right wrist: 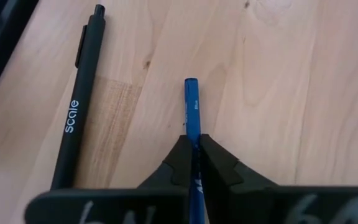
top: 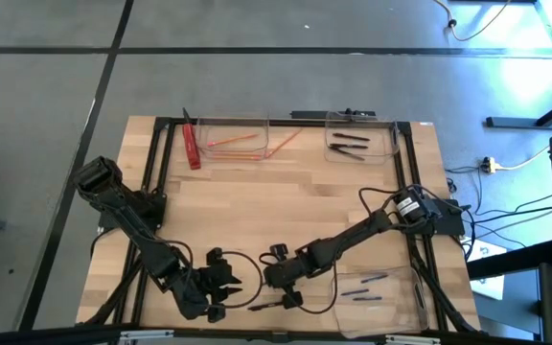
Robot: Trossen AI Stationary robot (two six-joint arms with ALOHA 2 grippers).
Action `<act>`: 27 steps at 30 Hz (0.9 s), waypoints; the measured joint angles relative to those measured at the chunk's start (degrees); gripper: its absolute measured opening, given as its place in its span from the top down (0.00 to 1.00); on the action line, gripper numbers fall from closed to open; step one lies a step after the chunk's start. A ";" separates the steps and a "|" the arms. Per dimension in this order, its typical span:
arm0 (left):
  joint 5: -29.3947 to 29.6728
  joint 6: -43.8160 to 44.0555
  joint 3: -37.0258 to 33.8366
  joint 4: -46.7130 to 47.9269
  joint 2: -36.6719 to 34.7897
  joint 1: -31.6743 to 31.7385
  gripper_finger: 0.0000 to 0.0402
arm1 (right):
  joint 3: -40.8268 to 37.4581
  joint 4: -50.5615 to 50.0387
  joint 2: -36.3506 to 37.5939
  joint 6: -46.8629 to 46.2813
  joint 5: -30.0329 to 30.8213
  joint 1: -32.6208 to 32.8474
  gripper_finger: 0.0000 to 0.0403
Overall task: Sort crayons/erasers/pens/pencils in bins
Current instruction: Put the blue crayon into the bottom transparent bin
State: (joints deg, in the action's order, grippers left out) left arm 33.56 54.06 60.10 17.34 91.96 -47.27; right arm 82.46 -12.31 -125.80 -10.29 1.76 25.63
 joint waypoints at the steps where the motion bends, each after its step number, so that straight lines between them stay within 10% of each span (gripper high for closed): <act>1: 0.00 0.00 0.00 0.01 0.00 0.00 0.80 | 0.00 0.06 0.08 -0.18 -0.19 -0.02 0.96; 27: 0.00 -0.17 0.00 -0.21 0.00 0.00 0.80 | -0.24 -8.16 5.31 -1.22 0.70 -1.53 0.95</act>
State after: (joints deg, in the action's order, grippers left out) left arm 33.56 53.89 60.10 17.13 91.96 -47.27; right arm 82.21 -20.47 -120.48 -11.51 2.46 24.10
